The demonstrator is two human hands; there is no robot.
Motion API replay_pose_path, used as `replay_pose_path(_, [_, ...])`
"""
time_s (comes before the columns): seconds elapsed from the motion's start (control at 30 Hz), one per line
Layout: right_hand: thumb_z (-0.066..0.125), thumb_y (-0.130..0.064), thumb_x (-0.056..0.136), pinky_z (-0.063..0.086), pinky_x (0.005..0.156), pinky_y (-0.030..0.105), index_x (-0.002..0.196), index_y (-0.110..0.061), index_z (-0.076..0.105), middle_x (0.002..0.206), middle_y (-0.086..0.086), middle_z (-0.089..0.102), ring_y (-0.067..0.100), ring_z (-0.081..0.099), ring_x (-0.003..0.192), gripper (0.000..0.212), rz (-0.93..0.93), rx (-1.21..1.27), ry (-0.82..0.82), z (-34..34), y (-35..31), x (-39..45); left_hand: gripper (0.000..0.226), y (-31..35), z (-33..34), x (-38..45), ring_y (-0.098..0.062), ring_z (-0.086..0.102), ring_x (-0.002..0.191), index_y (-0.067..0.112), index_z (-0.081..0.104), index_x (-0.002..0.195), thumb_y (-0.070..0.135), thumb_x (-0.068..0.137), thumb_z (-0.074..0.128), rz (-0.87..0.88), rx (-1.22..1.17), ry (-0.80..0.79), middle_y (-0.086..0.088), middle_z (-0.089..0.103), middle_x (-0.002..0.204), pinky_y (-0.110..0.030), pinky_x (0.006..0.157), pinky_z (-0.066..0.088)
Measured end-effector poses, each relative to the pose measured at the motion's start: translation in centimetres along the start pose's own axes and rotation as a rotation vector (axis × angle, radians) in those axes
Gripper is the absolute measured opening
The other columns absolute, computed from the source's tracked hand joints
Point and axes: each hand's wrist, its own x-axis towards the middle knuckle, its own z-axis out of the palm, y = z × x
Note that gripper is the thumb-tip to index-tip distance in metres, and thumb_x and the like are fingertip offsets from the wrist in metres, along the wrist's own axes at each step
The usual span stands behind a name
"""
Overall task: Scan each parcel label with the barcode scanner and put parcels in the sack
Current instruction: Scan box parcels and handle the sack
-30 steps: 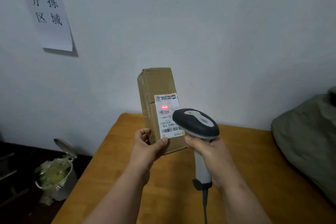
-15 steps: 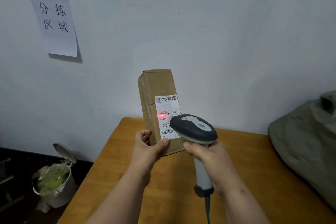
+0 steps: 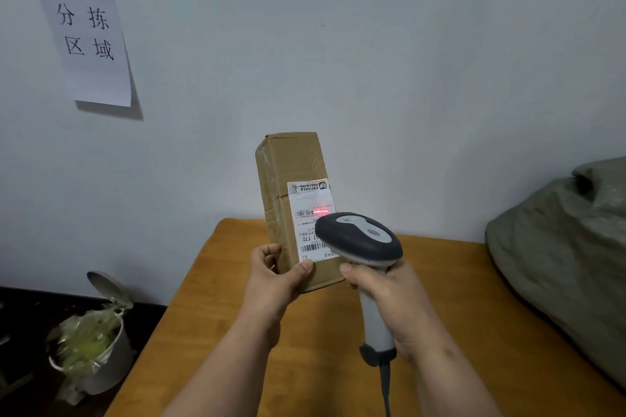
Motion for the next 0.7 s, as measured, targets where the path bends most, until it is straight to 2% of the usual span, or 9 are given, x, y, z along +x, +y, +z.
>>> replay_pose_path(0.13, [0.071, -0.009, 0.086, 0.041, 0.068, 0.017, 0.084, -0.029, 0.067, 0.069, -0.022, 0.069, -0.007, 0.062, 0.073, 0.021, 0.006, 0.001, 0.013, -0.2, 0.3, -0.4, 0.051, 0.0, 0.0, -0.3, -0.022, 0.065, 0.105, 0.024, 0.047, 0.117, 0.011, 0.080, 0.080, -0.004, 0.012, -0.010, -0.002, 0.062, 0.119, -0.032, 0.074, 0.060])
replay_pose_path(0.23, [0.075, -0.014, 0.084, 0.041, 0.068, 0.018, 0.082, -0.030, 0.065, 0.067, -0.023, 0.068, -0.002, 0.062, 0.076, 0.019, 0.010, 0.012, 0.043, -0.4, 0.2, -0.7, 0.052, 0.0, 0.1, -0.5, -0.021, 0.065, 0.106, 0.022, 0.046, 0.119, 0.011, 0.080, 0.080, -0.009, 0.005, -0.013, -0.003, 0.062, 0.121, -0.030, 0.070, 0.058])
replay_pose_path(0.33, [0.077, -0.028, 0.071, 0.040, 0.070, 0.024, 0.075, -0.030, 0.066, 0.067, -0.020, 0.068, 0.008, 0.061, 0.081, 0.013, 0.013, 0.013, 0.090, -1.1, 0.3, -0.9, 0.053, 0.2, 0.2, -0.6, -0.020, 0.065, 0.106, 0.021, 0.046, 0.120, 0.010, 0.081, 0.079, -0.012, -0.012, -0.013, -0.002, 0.063, 0.121, -0.030, 0.069, 0.057])
replay_pose_path(0.43, [0.077, -0.019, 0.081, 0.041, 0.071, 0.027, 0.076, -0.029, 0.066, 0.066, -0.018, 0.068, 0.012, 0.061, 0.083, 0.016, 0.012, -0.005, 0.105, -1.8, 0.2, -1.3, 0.048, 0.8, 0.2, -0.6, -0.018, 0.065, 0.101, 0.022, 0.046, 0.116, 0.008, 0.082, 0.078, -0.009, -0.029, -0.008, 0.000, 0.064, 0.118, -0.035, 0.074, 0.058])
replay_pose_path(0.57, [0.073, -0.016, 0.085, 0.041, 0.072, 0.024, 0.081, -0.029, 0.066, 0.068, -0.020, 0.068, 0.010, 0.060, 0.084, 0.015, 0.020, -0.062, 0.062, -2.0, 0.1, -1.9, 0.044, 1.5, 0.3, -0.6, -0.018, 0.065, 0.097, 0.024, 0.046, 0.111, 0.008, 0.084, 0.076, -0.005, -0.036, 0.001, 0.001, 0.066, 0.114, -0.042, 0.086, 0.058])
replay_pose_path(0.7, [0.073, -0.013, 0.085, 0.041, 0.071, 0.021, 0.092, -0.030, 0.068, 0.073, -0.024, 0.070, 0.006, 0.061, 0.087, 0.020, 0.033, -0.092, 0.030, -1.8, 0.0, -2.3, 0.047, 1.9, 0.4, -1.0, -0.018, 0.064, 0.096, 0.023, 0.044, 0.118, 0.009, 0.085, 0.075, 0.003, -0.030, 0.009, 0.003, 0.064, 0.112, -0.043, 0.088, 0.057])
